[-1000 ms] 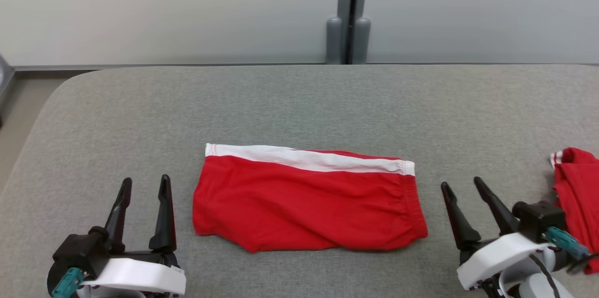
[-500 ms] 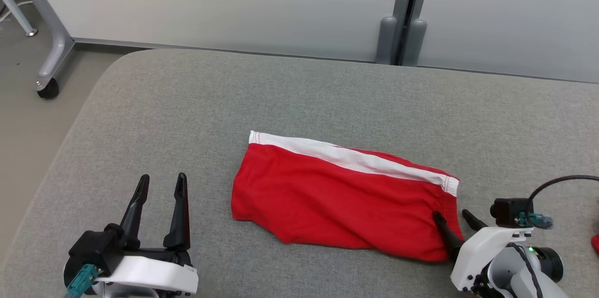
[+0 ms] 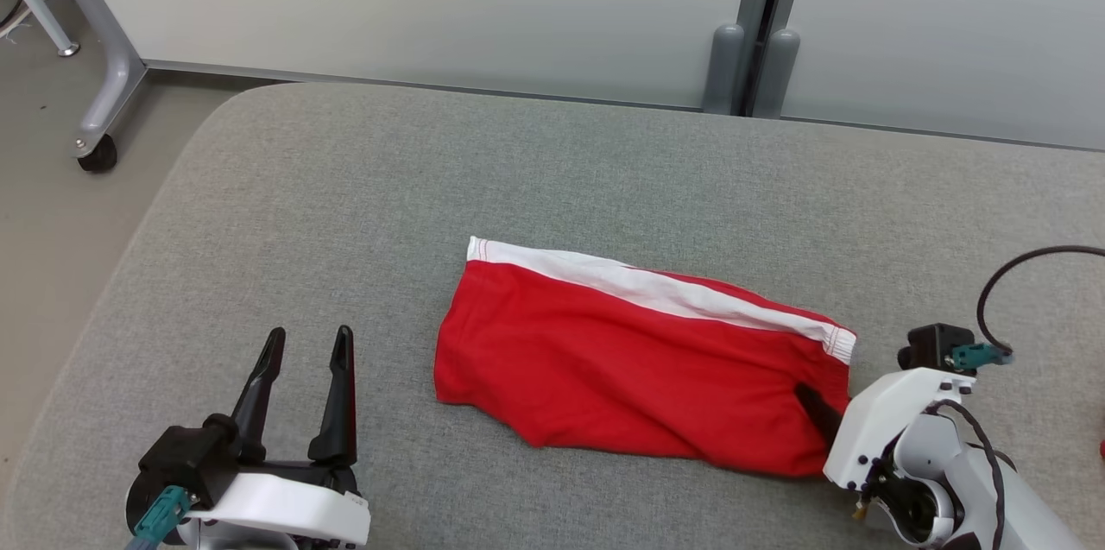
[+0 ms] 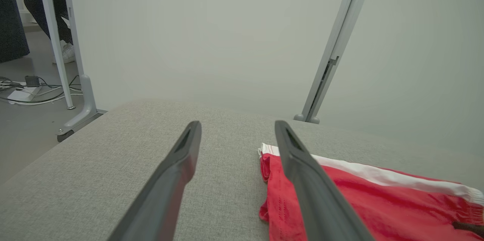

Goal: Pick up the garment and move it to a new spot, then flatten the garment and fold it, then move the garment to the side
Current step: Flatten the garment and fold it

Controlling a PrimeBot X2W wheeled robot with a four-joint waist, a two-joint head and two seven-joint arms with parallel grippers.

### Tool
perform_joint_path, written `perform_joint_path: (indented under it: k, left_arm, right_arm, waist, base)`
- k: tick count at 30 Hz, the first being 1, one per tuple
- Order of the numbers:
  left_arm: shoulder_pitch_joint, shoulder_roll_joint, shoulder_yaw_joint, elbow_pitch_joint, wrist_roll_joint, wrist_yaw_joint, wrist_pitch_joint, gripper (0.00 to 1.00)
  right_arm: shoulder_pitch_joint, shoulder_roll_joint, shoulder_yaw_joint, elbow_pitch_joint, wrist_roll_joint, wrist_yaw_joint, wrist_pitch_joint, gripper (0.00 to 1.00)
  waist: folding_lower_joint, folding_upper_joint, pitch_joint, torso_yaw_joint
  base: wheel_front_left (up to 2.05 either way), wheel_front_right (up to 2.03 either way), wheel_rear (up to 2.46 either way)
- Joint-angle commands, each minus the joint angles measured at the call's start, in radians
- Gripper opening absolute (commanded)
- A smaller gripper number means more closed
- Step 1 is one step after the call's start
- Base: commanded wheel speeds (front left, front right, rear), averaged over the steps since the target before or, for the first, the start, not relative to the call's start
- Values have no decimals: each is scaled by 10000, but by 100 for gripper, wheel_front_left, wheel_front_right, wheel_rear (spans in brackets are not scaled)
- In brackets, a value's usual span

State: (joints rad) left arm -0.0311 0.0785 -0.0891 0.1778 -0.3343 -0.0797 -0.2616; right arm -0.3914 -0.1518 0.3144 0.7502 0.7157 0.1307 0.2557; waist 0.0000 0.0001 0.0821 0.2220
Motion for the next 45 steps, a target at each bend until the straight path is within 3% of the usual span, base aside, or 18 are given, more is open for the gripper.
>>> perform_joint_path:
  k: [1, 2, 3, 10, 15, 22, 26, 30, 36, 45]
  left_arm:
    - [-210, 8, 46, 44, 113, -81, -41, 100]
    - [-200, -3, 44, 78, 135, -87, -41, 100]
    - [-193, -10, 43, 108, 153, -98, -41, 100]
    - [-117, -44, 154, 200, 196, -175, -41, 100]
    - [-87, -49, 231, 157, 222, -232, -41, 100]
    - [-73, -85, 291, 132, 299, -249, -41, 100]
    - [-48, -104, 280, 178, 332, -287, -41, 100]
    - [-102, -110, 232, 261, 359, -330, -42, 100]
    - [-253, -112, 65, 489, 360, -340, -42, 100]
    - [-401, -154, -164, 635, 341, -386, -42, 100]
  right_arm:
    - [184, 139, 202, 167, 121, 2, 364, 9]
    - [100, 82, 184, 149, 172, 2, 420, 9]
    - [31, 42, 179, 146, 177, 2, 454, 0]
    - [-148, -394, -44, -561, 681, 2, -94, 0]
    - [145, -903, 8, -1161, 1103, 2, 343, 0]
    - [827, -2304, -320, -2481, 1616, 2, 1245, 0]
    - [1129, -2698, -698, -3237, 1753, 2, 1651, 0]
    - [1362, -2509, -1124, -3803, 2099, 2, 2059, 0]
    - [1319, -1606, -1759, -4365, 3466, 4, 2736, 0]
    - [416, 25, -2355, -3618, 4486, 4, 3401, 0]
  waist:
    - [0, -1, -18, 6]
    - [0, -1, -31, 12]
    - [0, -1, -44, 18]
    - [0, -1, -133, -201]
    - [0, -1, -195, -566]
    - [0, -1, -270, -1117]
    - [0, -1, -305, -1286]
    - [0, -1, -337, -1317]
    - [0, -1, -383, -1079]
    - [0, -1, -290, -313]
  base:
    - [0, 0, 0]
    - [0, 0, 0]
    - [0, 0, 0]
    - [0, 0, 0]
    - [0, 0, 0]
    - [0, 0, 0]
    - [0, 0, 0]
    - [0, 0, 0]
    - [0, 0, 0]
    - [0, 0, 0]
